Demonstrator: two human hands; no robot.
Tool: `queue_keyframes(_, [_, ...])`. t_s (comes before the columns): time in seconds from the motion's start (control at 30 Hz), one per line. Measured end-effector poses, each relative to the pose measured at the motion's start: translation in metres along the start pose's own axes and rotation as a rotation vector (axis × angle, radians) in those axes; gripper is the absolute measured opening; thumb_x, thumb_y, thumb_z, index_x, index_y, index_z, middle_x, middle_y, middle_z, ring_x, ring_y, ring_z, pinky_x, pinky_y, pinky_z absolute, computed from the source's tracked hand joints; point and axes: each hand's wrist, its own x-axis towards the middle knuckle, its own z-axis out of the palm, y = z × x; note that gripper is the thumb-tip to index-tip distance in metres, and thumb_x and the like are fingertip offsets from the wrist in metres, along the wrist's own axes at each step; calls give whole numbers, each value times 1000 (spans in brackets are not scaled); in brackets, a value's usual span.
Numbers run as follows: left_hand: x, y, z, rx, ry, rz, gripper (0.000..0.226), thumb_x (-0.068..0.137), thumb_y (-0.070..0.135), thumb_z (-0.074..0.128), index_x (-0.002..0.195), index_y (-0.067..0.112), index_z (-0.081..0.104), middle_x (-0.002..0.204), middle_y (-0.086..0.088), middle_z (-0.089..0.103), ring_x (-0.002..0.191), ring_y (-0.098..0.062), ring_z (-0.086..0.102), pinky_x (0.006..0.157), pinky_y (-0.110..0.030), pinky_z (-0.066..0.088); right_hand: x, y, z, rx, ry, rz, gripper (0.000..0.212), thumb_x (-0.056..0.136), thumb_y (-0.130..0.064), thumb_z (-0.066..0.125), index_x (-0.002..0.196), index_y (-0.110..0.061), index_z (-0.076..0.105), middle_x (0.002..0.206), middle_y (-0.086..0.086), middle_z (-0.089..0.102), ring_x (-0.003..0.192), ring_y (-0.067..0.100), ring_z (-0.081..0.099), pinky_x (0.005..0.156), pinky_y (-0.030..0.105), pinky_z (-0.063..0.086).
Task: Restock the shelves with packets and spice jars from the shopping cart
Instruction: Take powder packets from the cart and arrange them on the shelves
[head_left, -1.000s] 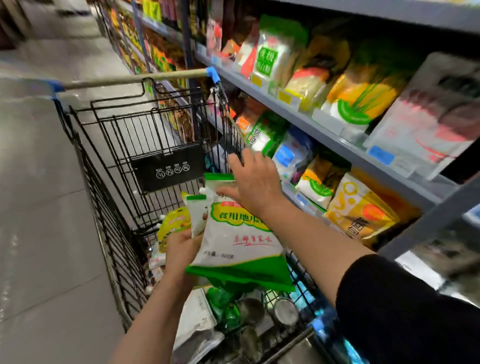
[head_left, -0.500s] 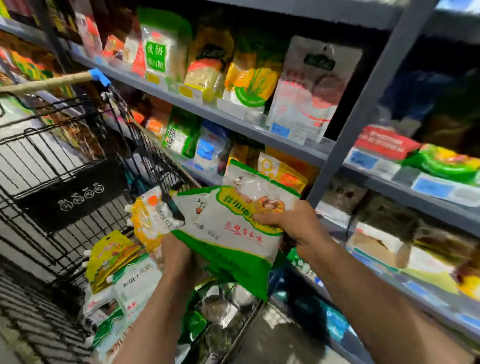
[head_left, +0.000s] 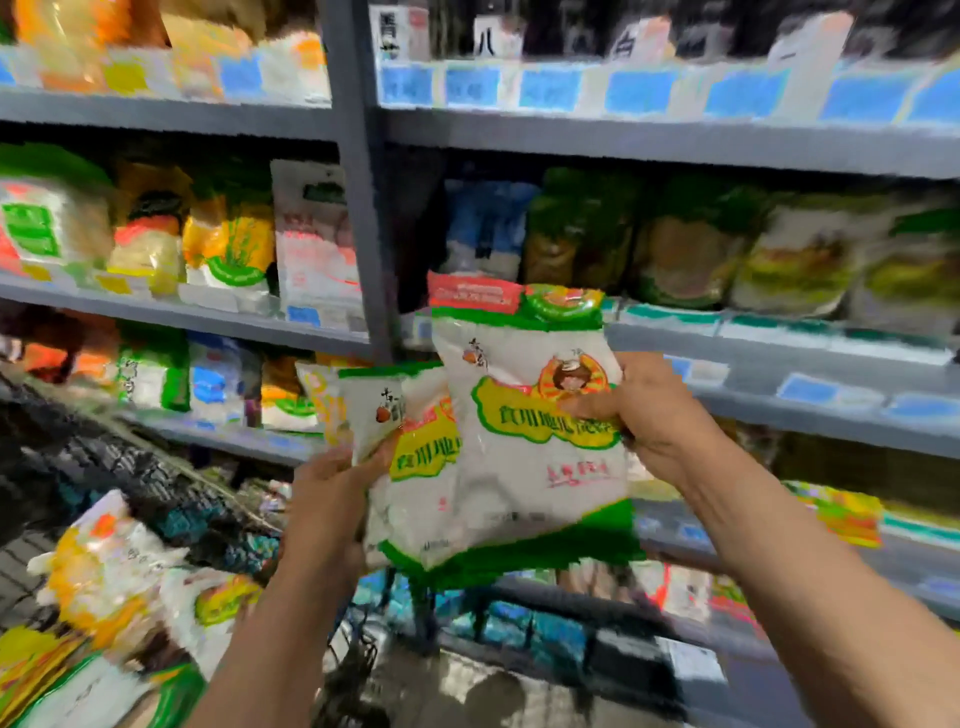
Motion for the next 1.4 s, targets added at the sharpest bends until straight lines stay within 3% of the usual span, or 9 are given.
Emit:
queue_keyframes(0.17, [-14, -5, 92, -11, -164, 56, 9, 87, 1, 62, 87, 5, 69, 73, -7, 75, 61, -18, 72, 51, -29, 57, -28, -19, -92, 7, 127, -46, 27, 69, 15, 69, 88, -5, 70, 78, 12, 73, 69, 26, 69, 72, 41, 58])
queue_keyframes(0.37, [-12, -28, 173, 4, -255, 47, 5, 83, 2, 67, 86, 1, 71, 88, -19, 73, 67, -24, 71, 65, -38, 60, -41, -18, -172, 14, 358, -36, 28, 68, 12, 73, 91, -5, 70, 88, 16, 73, 82, 33, 69, 79, 46, 56])
queue_keyframes(0.6, [21, -10, 243, -17, -397, 45, 9, 89, 2, 62, 88, 5, 70, 77, -8, 75, 64, -19, 71, 57, -32, 59, -31, -29, -232, 191, 535, -43, 20, 73, 18, 63, 80, 0, 63, 55, 7, 68, 47, 18, 65, 46, 30, 55])
queue_keyframes(0.77, [60, 0, 301, -32, -530, 36, 9, 90, 2, 61, 86, 3, 68, 72, -6, 74, 61, -18, 70, 57, -32, 59, -22, -46, -273, 256, 754, -45, 19, 73, 20, 61, 78, 2, 60, 49, 8, 65, 40, 18, 62, 39, 32, 53])
queue_keyframes(0.97, [93, -21, 360, -39, -554, -24, 7, 87, 3, 66, 91, 6, 72, 96, -14, 73, 80, -26, 67, 87, -53, 54, -7, -52, -327, 197, 1017, -59, 29, 70, 17, 67, 96, 7, 61, 56, 12, 67, 43, 19, 63, 42, 35, 54])
queue_keyframes(1.03, [99, -29, 373, -48, -527, -62, 5, 88, 2, 64, 85, 3, 68, 82, -14, 73, 70, -23, 69, 75, -50, 59, 1, -51, -342, 185, 1084, -72, 29, 71, 17, 66, 97, 10, 59, 72, 21, 67, 46, 22, 62, 40, 31, 53])
queue_keyframes(1.13, [104, -32, 392, -60, -479, -106, 19, 91, -5, 57, 73, 2, 57, 54, -8, 66, 40, -11, 62, 39, -26, 52, 19, -47, -368, 142, 1117, -98, 29, 74, 16, 64, 101, 6, 58, 82, 21, 63, 58, 24, 62, 40, 28, 52])
queue_keyframes(1.27, [113, -40, 413, -55, -403, -132, 22, 80, -17, 59, 66, -1, 54, 45, -7, 61, 37, -15, 59, 38, -29, 51, 62, -33, -402, 21, 1125, -64, 25, 74, 12, 64, 92, 4, 49, 89, 19, 51, 71, 24, 54, 47, 27, 45])
queue_keyframes(1.4, [114, -51, 430, 34, -294, -56, 28, 78, -19, 58, 60, 0, 50, 56, -8, 51, 34, -9, 48, 35, -16, 38, 101, -14, -417, -7, 971, 42, 12, 87, 13, 53, 96, 6, 56, 96, 12, 55, 87, 21, 49, 60, 21, 44])
